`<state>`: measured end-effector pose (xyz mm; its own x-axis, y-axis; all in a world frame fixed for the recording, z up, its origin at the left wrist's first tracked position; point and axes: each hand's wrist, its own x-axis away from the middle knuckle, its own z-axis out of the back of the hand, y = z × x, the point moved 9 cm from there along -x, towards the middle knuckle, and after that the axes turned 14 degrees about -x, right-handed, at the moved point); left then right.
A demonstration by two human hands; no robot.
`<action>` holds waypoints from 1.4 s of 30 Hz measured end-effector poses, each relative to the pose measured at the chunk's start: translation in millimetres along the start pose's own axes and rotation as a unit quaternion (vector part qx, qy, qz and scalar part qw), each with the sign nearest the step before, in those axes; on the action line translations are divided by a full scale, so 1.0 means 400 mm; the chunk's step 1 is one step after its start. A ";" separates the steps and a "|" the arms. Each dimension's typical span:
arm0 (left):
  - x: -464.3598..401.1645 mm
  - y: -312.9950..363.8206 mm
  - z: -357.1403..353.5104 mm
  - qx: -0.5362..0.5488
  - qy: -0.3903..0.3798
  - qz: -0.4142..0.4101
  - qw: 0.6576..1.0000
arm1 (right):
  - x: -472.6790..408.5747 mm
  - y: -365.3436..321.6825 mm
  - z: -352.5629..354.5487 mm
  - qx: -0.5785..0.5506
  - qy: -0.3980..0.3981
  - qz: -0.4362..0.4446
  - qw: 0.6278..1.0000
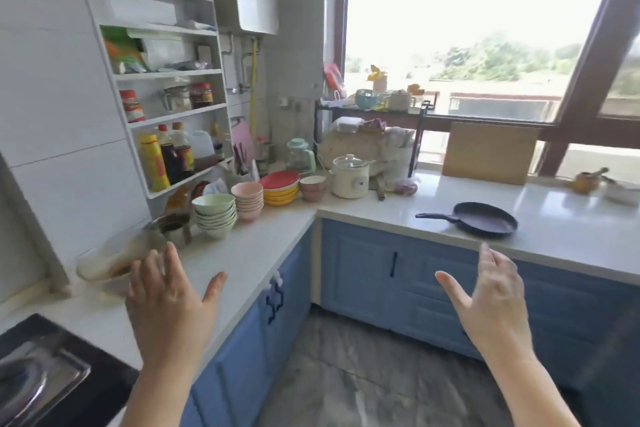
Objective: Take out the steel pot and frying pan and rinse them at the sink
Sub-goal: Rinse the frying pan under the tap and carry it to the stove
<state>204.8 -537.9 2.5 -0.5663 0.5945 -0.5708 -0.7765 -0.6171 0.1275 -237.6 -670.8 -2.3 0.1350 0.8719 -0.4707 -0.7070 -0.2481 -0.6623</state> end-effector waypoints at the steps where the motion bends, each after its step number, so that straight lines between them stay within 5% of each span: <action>1: -0.018 0.071 -0.025 0.014 -0.006 -0.015 1.000 | -0.028 0.041 0.015 0.009 0.009 -0.009 1.000; 22: -0.353 1.403 -0.523 0.133 -0.087 -0.239 0.958 | -0.685 0.721 0.151 0.136 0.158 -0.161 0.965; 33: -0.287 1.929 -0.691 0.114 -0.149 -0.238 0.953 | -1.046 1.079 0.154 0.128 0.082 -0.150 0.977; 42: -0.231 2.156 -0.859 0.070 -0.202 -0.266 0.940 | -1.286 1.289 0.010 0.126 -0.041 -0.120 0.984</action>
<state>-317.4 -1302.0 -113.7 -0.1239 0.9644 -0.2335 -0.9923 -0.1194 0.0330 -674.5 -1245.6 -99.2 0.2696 0.9263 -0.2632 -0.8129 0.0724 -0.5779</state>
